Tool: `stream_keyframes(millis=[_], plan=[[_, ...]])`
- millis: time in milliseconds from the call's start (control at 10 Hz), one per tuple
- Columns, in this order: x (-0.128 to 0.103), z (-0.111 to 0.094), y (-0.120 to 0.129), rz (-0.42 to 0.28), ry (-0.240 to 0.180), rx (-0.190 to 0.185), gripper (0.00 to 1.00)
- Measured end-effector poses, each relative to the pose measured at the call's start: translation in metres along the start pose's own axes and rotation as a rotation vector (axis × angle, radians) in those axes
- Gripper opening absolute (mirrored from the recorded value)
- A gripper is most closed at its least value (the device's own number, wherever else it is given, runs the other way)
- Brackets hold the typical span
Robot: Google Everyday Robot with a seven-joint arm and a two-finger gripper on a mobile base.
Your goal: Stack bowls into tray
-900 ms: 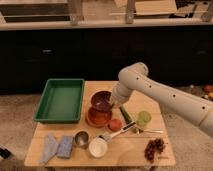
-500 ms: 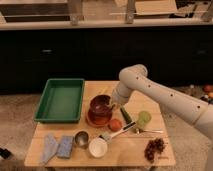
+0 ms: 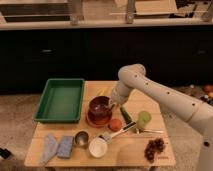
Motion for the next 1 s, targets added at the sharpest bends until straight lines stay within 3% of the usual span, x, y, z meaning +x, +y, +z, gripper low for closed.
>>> stream_keyframes(millis=[300,1000], plan=[[-0.0004,-0.0020,-0.0015,-0.016,-0.017,0.009,0.77],[-0.0031,-0.0043,-0.0077,-0.046,-0.022,-0.015,0.80]])
